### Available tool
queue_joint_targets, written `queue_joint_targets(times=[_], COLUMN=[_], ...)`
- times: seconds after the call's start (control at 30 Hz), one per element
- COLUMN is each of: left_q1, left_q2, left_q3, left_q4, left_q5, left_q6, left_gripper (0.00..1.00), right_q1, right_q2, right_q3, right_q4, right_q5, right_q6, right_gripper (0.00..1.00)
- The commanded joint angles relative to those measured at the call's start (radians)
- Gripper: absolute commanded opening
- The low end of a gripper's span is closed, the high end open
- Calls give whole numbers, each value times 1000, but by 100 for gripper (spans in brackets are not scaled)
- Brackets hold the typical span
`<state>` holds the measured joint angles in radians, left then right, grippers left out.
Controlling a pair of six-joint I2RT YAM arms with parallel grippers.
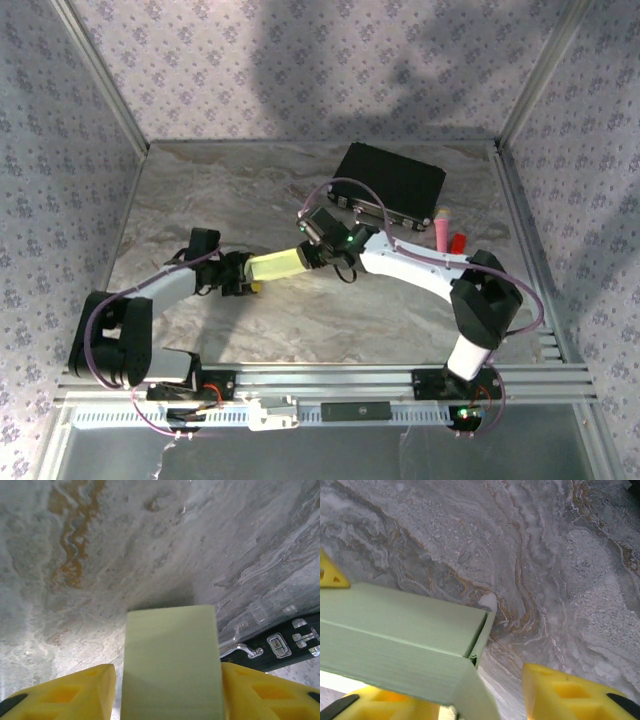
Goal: Fold the paper box
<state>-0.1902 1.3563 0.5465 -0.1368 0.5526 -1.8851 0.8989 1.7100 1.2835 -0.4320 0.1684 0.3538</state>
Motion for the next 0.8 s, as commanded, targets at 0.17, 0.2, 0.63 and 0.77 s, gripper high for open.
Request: queue_joint_targets(times=[0.17, 0.2, 0.63, 0.77], left_q1=[46, 58, 137, 142], left_q2=[-5, -11, -181, -203], left_q3=[6, 7, 193, 253], left_q4=[0, 13, -347, -428], left_q5=[9, 18, -82, -105], left_q6=[80, 97, 638, 763], left_gripper=[68, 72, 83, 83], right_q1=[-18, -21, -37, -46], right_q2=[49, 51, 92, 67], right_q3=[68, 69, 130, 113], right_q4=[-50, -52, -87, -79], right_q5=[-16, -18, -35, -42], right_q6=[31, 34, 22, 27], right_gripper=[43, 43, 39, 43])
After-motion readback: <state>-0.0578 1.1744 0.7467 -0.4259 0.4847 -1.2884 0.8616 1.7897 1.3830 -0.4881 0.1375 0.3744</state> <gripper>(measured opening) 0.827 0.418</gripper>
